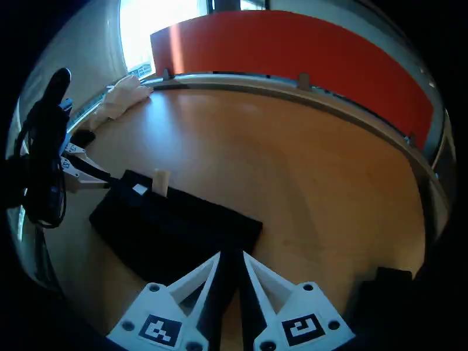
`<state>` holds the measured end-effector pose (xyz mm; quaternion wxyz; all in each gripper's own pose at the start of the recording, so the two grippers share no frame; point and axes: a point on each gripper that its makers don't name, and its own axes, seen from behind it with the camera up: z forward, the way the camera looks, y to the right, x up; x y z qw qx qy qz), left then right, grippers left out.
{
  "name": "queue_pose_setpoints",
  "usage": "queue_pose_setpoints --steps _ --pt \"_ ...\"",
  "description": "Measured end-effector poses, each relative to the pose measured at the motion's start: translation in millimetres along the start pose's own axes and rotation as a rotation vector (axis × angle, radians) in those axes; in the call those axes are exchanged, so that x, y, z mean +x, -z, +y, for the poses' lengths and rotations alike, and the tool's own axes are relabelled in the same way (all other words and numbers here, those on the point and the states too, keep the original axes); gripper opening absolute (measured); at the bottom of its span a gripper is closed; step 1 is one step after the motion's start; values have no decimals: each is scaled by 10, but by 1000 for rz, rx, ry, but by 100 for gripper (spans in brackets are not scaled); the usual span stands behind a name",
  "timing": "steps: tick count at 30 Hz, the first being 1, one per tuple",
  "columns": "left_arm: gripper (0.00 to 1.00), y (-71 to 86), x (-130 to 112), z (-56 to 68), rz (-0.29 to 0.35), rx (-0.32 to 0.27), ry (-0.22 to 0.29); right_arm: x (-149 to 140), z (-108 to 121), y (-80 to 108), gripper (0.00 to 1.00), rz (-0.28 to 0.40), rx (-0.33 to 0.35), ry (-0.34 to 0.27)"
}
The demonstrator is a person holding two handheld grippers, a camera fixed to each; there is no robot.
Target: Fold towel
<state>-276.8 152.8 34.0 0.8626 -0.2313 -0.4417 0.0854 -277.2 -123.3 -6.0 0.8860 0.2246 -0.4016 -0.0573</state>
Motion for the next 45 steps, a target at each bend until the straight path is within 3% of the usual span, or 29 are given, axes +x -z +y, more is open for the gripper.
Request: queue_pose_setpoints --steps 5,8,11,15,17,23,36,45 --pt "40 -37 34 -53 1 15 -18 16 58 -38 16 -5 -30 10" --pt "43 -67 64 -107 5 34 -29 33 92 -55 23 -7 -43 8" --pt "51 -88 111 -161 16 56 -38 45 105 -73 35 -9 -46 4" --pt "78 -82 166 -219 30 79 -43 68 116 -76 49 -4 -50 5" --pt "90 -60 181 -242 36 84 -37 74 115 -61 64 1 -51 10" --pt "93 22 180 -301 53 97 -3 55 108 -28 86 4 -49 21" --pt "94 178 -53 -343 56 133 34 -108 53 110 88 4 -36 9" --pt "94 298 -282 -232 59 138 75 -262 3 267 88 3 -32 15"
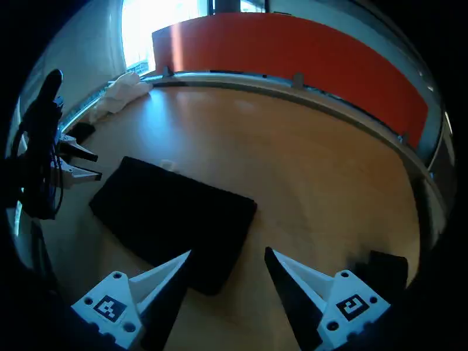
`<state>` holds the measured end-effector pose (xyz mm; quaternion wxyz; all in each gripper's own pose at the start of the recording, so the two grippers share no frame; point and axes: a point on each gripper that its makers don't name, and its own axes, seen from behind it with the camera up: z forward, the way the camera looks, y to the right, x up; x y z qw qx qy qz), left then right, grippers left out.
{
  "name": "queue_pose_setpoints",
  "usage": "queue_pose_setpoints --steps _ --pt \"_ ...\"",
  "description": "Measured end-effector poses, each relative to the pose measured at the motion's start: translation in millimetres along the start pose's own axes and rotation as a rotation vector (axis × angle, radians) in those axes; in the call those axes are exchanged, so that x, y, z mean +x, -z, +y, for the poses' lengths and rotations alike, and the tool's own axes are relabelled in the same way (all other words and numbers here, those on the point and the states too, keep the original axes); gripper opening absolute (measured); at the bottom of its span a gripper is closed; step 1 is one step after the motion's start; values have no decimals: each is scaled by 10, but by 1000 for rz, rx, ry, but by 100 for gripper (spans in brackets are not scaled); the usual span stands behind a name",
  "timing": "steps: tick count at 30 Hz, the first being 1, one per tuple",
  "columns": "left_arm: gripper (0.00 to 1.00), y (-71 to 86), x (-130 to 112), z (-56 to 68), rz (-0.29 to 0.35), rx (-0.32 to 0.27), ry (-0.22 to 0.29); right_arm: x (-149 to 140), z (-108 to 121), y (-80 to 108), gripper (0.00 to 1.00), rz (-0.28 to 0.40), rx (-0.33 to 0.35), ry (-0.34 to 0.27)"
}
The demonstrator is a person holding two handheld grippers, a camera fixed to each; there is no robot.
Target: Fold towel
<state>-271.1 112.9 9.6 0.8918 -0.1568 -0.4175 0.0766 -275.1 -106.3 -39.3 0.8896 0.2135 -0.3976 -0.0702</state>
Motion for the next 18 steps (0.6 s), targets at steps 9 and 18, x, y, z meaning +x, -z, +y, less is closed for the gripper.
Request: queue_pose_setpoints --steps 9,18 --pt "94 85 -176 56 -2 7 41 -87 -43 74 88 0 14 8" --pt "93 197 -300 29 2 28 74 -196 -116 67 88 -31 84 100"
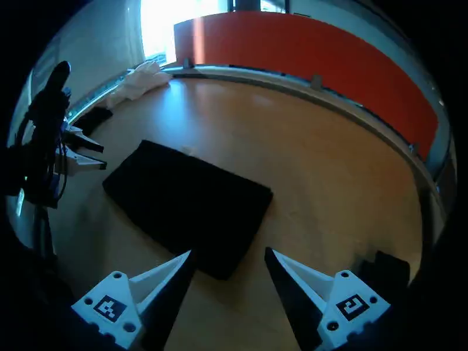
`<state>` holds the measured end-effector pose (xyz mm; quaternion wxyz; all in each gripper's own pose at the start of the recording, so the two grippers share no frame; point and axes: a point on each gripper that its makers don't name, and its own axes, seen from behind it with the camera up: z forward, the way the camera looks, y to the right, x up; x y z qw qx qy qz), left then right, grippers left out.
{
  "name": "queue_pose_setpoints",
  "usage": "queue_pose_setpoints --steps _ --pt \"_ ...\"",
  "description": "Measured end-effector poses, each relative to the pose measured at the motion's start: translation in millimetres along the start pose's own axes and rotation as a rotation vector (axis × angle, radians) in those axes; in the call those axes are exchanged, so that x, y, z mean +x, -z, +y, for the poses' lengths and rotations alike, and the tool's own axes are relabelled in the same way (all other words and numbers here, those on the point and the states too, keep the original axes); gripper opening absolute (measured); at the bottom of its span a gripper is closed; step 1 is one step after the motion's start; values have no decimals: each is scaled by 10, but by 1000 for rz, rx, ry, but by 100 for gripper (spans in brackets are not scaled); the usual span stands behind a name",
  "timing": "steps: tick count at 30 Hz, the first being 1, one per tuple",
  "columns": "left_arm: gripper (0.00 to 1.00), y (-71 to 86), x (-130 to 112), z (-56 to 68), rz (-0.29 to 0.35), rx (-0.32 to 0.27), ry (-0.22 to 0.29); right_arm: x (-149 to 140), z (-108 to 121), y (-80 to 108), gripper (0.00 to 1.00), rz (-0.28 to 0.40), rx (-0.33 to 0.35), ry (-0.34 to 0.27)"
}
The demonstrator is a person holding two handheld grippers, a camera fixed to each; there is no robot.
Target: Fold towel
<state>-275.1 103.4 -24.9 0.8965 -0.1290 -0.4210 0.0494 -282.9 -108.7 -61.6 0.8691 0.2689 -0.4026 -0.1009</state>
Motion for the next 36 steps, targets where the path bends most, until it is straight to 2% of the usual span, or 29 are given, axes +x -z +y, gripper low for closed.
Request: queue_pose_setpoints --steps 8,14,19,24,27,32,36 --pt "93 160 -183 -38 -5 17 45 -169 0 13 82 -65 55 113" --pt "93 255 -343 -41 -15 26 73 -248 31 -2 68 -95 76 163" --pt "94 334 -442 -32 -21 32 87 -301 26 -24 53 -113 97 174" --pt "94 397 -498 -26 -21 37 96 -335 32 -35 49 -126 107 179" --pt "94 420 -507 -26 -19 39 100 -352 28 -32 41 -133 113 183" --pt "93 421 -505 -33 -19 42 94 -371 14 -35 21 -139 123 191" --pt "93 418 -502 -37 -19 42 92 -354 15 -38 11 -128 119 198"
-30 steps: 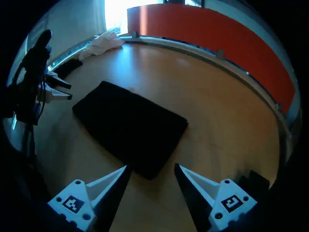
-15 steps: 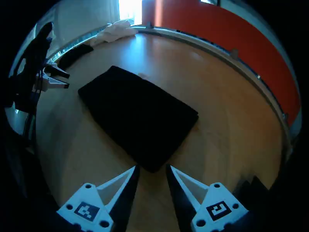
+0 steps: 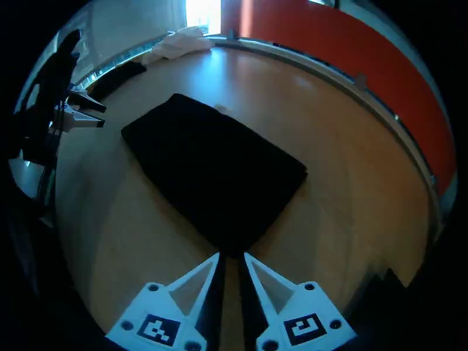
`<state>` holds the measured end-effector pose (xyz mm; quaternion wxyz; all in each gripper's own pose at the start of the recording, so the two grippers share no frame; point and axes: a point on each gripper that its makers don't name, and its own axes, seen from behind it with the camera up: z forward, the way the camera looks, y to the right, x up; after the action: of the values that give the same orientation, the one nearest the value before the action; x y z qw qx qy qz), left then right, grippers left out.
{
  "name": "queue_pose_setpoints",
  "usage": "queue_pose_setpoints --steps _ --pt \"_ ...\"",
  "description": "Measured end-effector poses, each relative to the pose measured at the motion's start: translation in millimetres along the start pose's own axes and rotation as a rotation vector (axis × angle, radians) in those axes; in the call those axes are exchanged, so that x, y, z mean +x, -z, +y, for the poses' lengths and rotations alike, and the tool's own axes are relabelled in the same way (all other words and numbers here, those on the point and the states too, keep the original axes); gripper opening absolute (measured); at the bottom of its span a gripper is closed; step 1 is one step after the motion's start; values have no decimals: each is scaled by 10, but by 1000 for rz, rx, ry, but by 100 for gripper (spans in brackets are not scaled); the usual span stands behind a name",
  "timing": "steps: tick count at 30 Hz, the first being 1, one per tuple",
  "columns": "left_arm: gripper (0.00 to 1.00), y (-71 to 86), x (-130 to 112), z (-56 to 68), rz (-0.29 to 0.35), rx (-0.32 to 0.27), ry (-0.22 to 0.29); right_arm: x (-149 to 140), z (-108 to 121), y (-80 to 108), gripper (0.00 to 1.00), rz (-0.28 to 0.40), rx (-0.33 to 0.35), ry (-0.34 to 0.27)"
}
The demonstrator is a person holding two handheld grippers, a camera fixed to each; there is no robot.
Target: Fold towel
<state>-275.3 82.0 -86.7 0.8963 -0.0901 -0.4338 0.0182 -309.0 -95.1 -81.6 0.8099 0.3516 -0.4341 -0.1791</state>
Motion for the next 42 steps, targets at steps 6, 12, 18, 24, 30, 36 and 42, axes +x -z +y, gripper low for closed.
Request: queue_pose_setpoints --steps 6,12,18,24,30,36,42 --pt "94 -9 -5 -20 -2 3 0 47 -6 12 3 23 -14 -5" --pt "94 -7 -10 -27 -3 4 -1 113 -60 31 3 44 -8 -16" --pt "93 6 3 -29 0 3 4 295 -64 89 3 75 -21 6" --pt "94 38 40 -34 11 6 9 682 -74 203 3 126 -34 53" --pt "94 91 73 -24 25 6 24 1152 -140 323 3 184 -37 127" --pt "93 134 86 -4 34 4 37 1517 -228 390 3 225 -33 205" --pt "94 177 81 2 37 2 42 1662 -302 366 3 233 -17 246"
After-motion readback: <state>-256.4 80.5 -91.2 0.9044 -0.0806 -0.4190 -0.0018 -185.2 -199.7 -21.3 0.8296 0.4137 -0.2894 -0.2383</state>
